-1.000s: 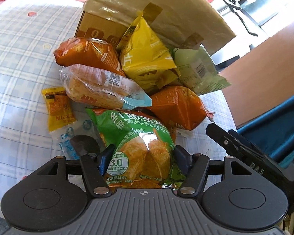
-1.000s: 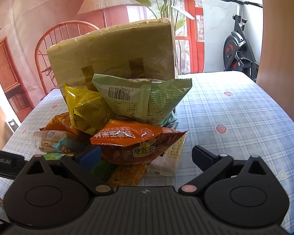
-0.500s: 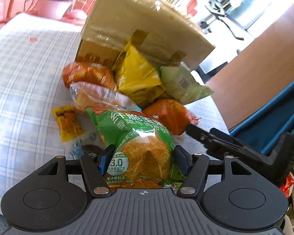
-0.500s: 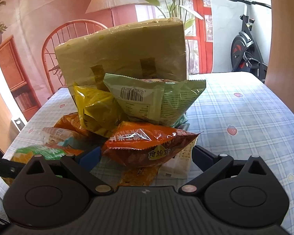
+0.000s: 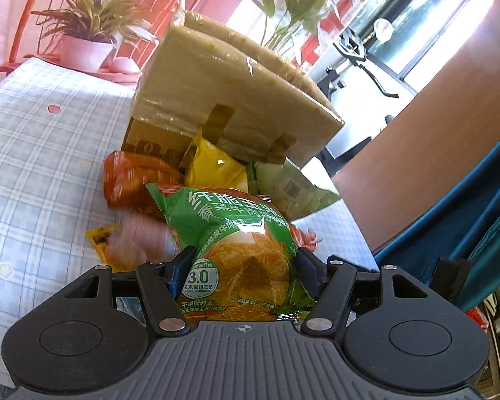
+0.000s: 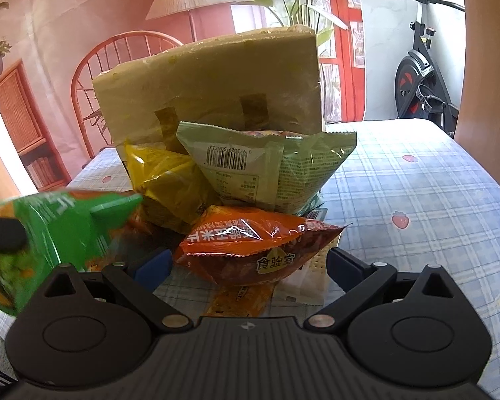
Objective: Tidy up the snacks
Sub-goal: 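Lift the green chip bag with the left tool while the right tool grasps the orange bag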
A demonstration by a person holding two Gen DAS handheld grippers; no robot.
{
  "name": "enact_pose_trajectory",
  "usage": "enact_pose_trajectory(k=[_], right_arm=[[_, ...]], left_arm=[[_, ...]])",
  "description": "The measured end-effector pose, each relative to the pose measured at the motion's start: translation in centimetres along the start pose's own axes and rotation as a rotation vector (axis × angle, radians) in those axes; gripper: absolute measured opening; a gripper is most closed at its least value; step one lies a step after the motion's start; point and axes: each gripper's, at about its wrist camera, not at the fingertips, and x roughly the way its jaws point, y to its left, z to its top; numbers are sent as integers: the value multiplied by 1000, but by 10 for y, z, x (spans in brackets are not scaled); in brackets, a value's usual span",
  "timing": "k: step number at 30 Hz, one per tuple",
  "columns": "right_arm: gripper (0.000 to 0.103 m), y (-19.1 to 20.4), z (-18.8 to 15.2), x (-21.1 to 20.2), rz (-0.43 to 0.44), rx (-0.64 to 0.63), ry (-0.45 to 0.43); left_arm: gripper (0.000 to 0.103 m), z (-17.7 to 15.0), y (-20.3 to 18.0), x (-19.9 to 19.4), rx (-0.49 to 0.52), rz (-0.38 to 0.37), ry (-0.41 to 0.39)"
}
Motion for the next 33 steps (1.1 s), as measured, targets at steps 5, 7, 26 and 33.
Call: enact_pose_trajectory(k=[5, 7, 26, 33], right_arm=[[101, -3, 0, 6, 4, 20, 5], [101, -4, 0, 8, 10, 32, 5], [101, -16, 5, 42, 27, 111, 5], [98, -24, 4, 48, 24, 162, -6]], left_arm=[[67, 5, 3, 0, 2, 34, -33], [67, 6, 6, 1, -10, 40, -36], [67, 9, 17, 4, -23, 89, -51], [67, 8, 21, 5, -29, 98, -47]])
